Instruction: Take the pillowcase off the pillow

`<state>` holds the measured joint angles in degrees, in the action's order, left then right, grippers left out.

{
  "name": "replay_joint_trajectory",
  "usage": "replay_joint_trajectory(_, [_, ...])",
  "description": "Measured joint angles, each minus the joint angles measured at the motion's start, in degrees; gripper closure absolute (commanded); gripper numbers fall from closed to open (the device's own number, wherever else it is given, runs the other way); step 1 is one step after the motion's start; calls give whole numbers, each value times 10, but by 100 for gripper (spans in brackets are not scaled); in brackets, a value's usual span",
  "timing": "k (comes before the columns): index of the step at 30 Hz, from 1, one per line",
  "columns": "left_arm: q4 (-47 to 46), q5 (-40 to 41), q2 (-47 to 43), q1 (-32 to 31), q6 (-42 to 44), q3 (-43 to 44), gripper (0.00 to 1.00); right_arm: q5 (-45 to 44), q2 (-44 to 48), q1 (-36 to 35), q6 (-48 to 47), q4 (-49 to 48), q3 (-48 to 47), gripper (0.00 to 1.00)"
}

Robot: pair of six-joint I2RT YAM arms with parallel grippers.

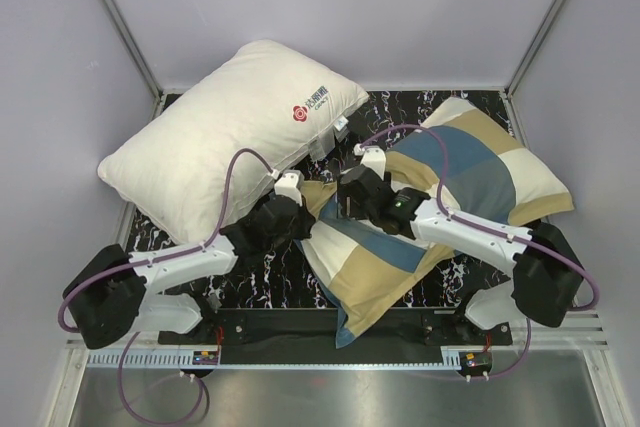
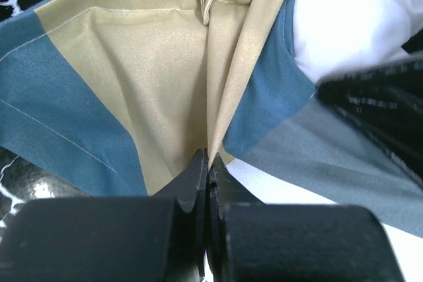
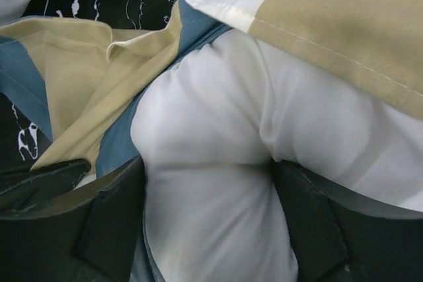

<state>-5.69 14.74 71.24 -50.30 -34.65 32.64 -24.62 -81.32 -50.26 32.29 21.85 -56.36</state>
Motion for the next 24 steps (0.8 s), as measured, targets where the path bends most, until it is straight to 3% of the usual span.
replay_joint_trajectory(5, [2,5,-17,0,-6,-16,100,-15,-34,-2,17,10,-25,38])
replay_joint_trajectory(6, [4,5,-22,-1,-7,-19,100,-17,-37,-2,20,10,-25,58])
replay_joint_trajectory(7, [5,6,-28,-2,-8,-21,100,-18,-38,-3,21,10,-25,72])
replay_joint_trajectory(10, [9,6,-42,-3,-10,-24,100,-21,-38,-4,37,10,-25,100])
replay_joint_trajectory(17, [-12,5,-52,-7,-26,-44,100,-26,-11,3,61,14,-12,100])
replay_joint_trajectory(24, [-45,-2,-110,-16,-45,-56,100,41,102,81,61,43,12,100])
